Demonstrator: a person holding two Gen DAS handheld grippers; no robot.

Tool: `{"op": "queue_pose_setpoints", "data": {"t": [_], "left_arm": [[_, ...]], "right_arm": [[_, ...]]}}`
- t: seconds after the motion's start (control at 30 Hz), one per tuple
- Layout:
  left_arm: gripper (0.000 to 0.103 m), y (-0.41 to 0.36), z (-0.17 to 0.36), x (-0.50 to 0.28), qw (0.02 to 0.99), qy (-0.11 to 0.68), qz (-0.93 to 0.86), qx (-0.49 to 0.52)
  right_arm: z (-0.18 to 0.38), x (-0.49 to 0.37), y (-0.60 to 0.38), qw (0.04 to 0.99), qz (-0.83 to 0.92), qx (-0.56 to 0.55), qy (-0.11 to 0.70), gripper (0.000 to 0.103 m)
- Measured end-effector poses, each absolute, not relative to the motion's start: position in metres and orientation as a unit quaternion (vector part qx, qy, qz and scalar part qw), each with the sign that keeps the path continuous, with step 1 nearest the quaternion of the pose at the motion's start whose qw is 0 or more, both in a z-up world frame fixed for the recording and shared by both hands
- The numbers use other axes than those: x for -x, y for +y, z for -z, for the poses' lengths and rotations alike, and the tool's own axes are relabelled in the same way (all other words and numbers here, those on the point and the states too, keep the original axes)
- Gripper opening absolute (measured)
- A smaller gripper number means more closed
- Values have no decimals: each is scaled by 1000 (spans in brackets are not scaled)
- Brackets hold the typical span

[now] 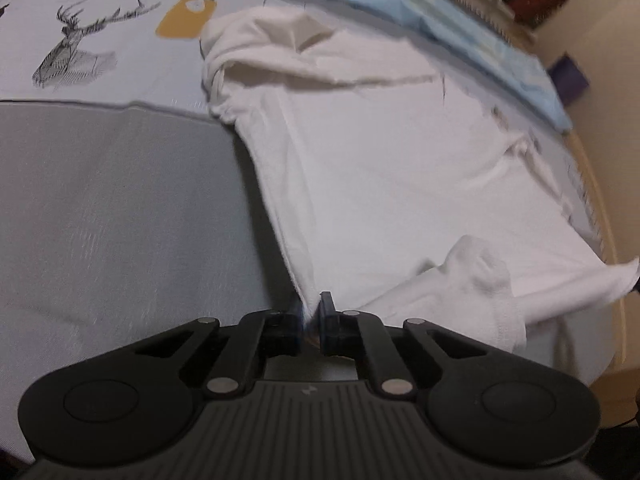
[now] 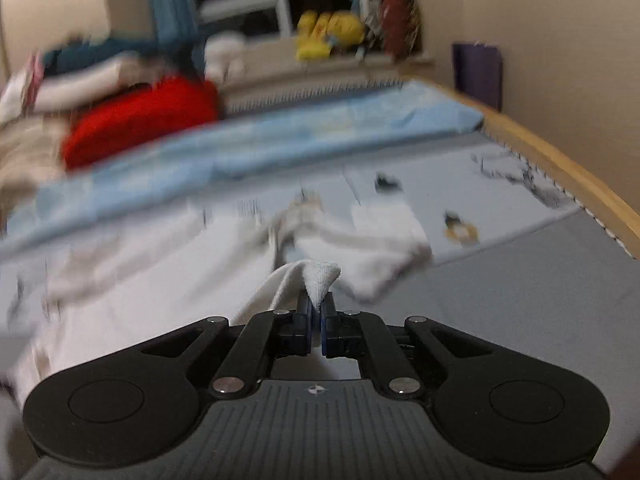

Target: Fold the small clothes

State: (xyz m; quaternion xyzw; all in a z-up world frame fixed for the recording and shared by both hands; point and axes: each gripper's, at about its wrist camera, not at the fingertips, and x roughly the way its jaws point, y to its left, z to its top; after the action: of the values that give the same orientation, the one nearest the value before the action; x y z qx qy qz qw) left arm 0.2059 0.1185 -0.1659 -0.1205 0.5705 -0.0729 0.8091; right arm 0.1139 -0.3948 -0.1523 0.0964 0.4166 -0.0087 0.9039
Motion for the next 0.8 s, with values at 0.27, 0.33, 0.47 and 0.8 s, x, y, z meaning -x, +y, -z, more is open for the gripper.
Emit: {"op": "queue_pose_setpoints", "data": {"t": [0.27,0.33,0.47,0.8], "left_arm": [[21,121,179,-188,784,615,31,79],[26,123,176,-187,789,608,21,80],[31,122,172,-185,794,603,12,79],[36,121,165,-178,804,589,15,83]], "right_arm": [[183,-87,-403,852,21,-26,522,10],[172,-86,-412,866,36,-54,496,15],[157,-88,-418,883,52,-87,458,36],[177,-99,-397,883,21,-98,458,46]]}}
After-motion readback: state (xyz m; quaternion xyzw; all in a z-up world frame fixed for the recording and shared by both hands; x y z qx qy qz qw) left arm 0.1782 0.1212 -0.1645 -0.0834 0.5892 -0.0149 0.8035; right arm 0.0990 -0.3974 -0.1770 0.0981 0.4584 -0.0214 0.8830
